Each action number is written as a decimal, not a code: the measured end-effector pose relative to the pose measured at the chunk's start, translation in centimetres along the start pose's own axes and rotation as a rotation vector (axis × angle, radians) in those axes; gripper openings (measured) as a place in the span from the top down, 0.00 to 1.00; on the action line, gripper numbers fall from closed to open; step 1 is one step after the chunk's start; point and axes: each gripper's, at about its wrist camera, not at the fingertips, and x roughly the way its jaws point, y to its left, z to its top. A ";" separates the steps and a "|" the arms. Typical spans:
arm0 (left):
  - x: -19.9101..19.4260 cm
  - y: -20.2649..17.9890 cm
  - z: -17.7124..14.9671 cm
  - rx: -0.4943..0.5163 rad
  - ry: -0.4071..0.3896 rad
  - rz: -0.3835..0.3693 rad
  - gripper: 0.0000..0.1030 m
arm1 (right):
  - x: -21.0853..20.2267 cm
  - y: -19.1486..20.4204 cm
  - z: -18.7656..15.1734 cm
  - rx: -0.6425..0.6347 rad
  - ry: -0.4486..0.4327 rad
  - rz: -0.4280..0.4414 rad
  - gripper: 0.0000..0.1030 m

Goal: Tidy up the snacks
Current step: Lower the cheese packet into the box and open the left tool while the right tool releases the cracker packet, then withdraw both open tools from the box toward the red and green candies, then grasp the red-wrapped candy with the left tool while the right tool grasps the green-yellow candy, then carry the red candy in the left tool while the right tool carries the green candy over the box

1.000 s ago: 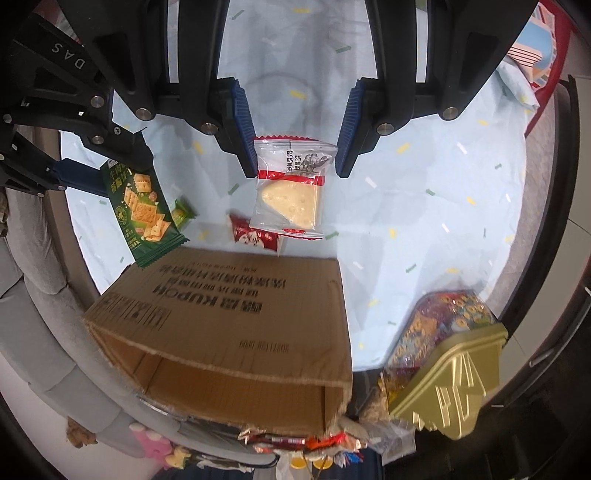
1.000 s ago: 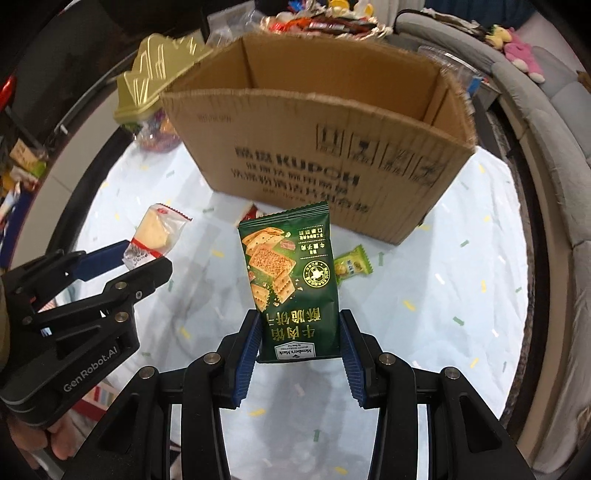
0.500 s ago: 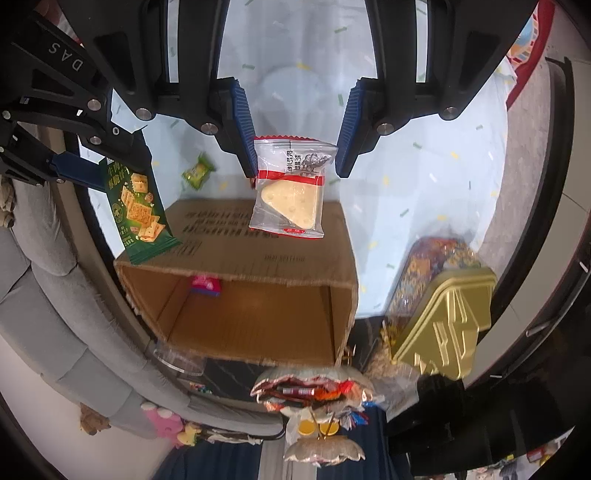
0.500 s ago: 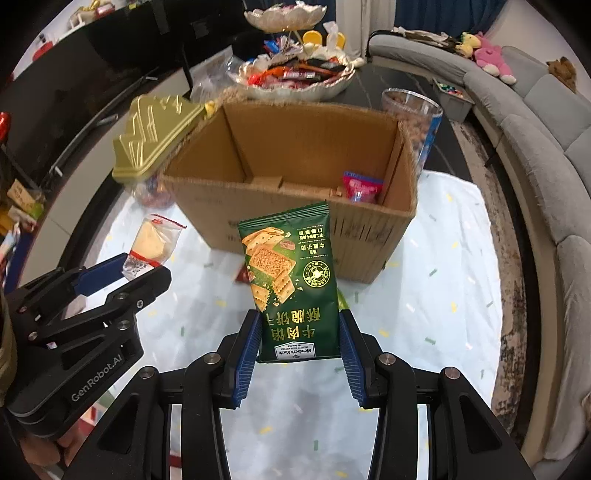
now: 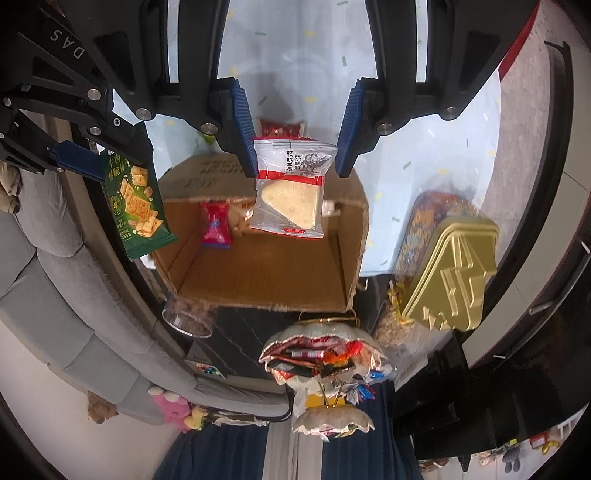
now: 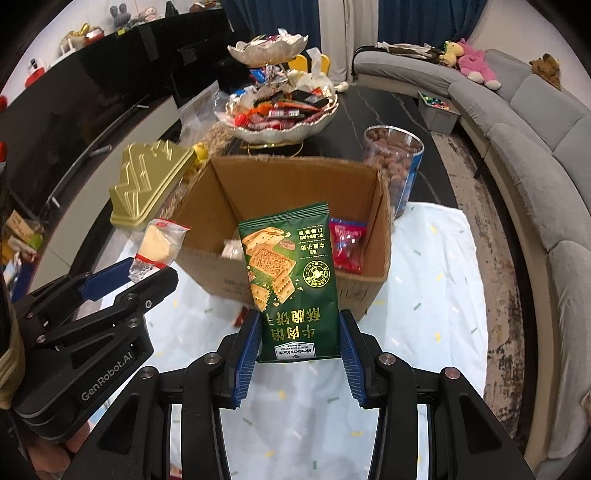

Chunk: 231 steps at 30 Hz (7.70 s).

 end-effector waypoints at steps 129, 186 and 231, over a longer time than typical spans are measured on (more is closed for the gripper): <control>4.3 -2.6 -8.1 0.226 -0.187 0.050 0.19 | 3.2 -2.3 -6.8 -0.061 -0.215 -0.085 0.36; 16.4 -1.1 -11.0 0.204 -0.082 0.006 0.47 | 16.9 -2.6 -9.0 -0.216 -0.047 0.070 0.55; 4.2 -1.8 -8.6 0.167 -0.252 0.031 0.58 | 5.3 -2.0 -8.2 -0.171 -0.213 0.034 0.75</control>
